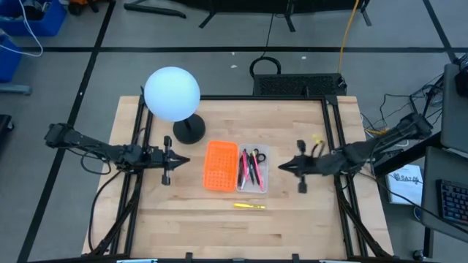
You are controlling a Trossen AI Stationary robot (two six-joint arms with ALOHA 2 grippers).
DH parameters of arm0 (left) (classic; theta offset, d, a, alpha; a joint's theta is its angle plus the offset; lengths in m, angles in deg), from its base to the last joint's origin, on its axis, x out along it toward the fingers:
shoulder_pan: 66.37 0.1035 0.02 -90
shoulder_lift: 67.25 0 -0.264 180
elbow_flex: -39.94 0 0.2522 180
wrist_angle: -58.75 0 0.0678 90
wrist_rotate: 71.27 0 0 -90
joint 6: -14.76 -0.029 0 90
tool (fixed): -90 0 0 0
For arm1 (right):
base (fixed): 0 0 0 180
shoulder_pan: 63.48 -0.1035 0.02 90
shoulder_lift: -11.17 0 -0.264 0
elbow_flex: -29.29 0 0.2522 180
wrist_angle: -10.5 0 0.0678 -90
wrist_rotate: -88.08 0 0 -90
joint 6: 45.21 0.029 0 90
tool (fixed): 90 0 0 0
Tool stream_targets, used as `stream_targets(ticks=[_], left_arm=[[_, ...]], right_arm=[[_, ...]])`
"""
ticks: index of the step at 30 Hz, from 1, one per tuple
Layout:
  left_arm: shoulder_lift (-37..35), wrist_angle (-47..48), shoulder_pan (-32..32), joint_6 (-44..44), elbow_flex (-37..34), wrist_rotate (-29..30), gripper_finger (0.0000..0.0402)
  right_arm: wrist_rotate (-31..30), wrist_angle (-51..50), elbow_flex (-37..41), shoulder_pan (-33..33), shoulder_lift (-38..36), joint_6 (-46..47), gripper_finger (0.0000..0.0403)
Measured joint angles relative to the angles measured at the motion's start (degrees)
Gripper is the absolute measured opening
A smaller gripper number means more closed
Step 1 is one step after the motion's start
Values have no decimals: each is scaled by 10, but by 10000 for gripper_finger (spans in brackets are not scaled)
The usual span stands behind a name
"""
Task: Pick & place school supplies into a supply box
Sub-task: Put the yellow pen into the orange supply box
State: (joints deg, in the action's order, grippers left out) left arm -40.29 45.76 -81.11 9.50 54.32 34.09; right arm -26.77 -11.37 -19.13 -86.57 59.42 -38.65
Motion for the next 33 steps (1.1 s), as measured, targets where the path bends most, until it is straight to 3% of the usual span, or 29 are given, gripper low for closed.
stream_targets(ticks=[8,15,20,28,33], left_arm=[[0,22,0,-20,0,12,9],[0,35,0,-19,0,12,17],[0,35,0,-8,0,12,41],[0,26,0,9,0,12,48],[0,24,0,30,0,12,49]], right_arm=[[18,-265,-286,-31,324,158,0],[57,-324,-469,-52,530,217,5],[57,-317,-520,-68,598,213,48],[56,-296,-520,-86,650,213,153],[56,-295,-520,-90,664,223,178]])
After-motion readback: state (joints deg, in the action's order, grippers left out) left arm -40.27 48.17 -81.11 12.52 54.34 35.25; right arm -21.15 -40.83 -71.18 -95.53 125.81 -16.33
